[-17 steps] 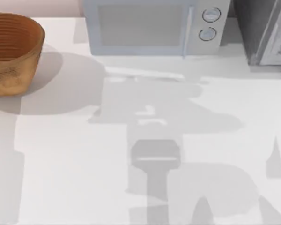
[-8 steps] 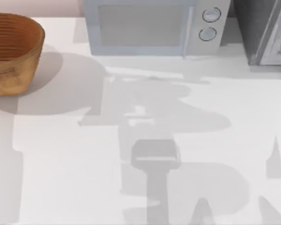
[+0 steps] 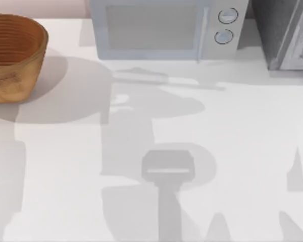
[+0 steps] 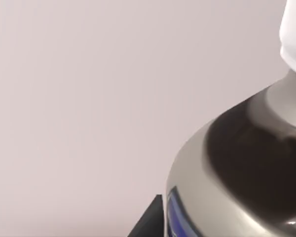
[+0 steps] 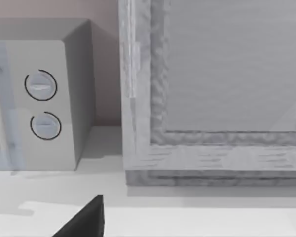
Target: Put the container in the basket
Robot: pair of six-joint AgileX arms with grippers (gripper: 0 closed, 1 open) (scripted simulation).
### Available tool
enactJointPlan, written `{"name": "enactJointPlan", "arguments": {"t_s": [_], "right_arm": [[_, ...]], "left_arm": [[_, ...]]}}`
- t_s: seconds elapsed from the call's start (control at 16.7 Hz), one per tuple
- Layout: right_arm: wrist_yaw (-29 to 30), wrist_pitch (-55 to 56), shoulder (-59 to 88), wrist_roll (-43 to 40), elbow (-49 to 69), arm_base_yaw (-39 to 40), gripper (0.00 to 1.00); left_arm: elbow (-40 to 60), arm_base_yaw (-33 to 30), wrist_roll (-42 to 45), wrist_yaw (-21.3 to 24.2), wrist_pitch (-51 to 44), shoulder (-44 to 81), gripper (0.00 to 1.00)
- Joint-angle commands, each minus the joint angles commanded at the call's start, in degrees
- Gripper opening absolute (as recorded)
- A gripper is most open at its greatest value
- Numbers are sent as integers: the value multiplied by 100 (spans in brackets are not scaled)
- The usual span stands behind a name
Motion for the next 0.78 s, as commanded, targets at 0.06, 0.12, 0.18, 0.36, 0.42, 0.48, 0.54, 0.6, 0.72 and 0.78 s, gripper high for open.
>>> {"name": "enactJointPlan", "arguments": {"t_s": [0.06, 0.12, 0.18, 0.36, 0.42, 0.48, 0.54, 0.6, 0.72, 0.78], "right_arm": [[0, 0, 0, 0, 0, 0, 100], [0, 0, 0, 0, 0, 0, 100], [0, 0, 0, 0, 0, 0, 100], [0, 0, 0, 0, 0, 0, 100], [0, 0, 0, 0, 0, 0, 100], [0, 0, 0, 0, 0, 0, 100], [0, 0, 0, 0, 0, 0, 100], [0, 0, 0, 0, 0, 0, 100], [0, 0, 0, 0, 0, 0, 100], [0, 0, 0, 0, 0, 0, 100]], "left_arm": [[0, 0, 0, 0, 0, 0, 0], [0, 0, 0, 0, 0, 0, 0], [0, 0, 0, 0, 0, 0, 0], [0, 0, 0, 0, 0, 0, 23], [0, 0, 0, 0, 0, 0, 30], [0, 0, 0, 0, 0, 0, 38], [0, 0, 0, 0, 0, 0, 45], [0, 0, 0, 0, 0, 0, 53], [0, 0, 0, 0, 0, 0, 68], [0, 0, 0, 0, 0, 0, 75]]}}
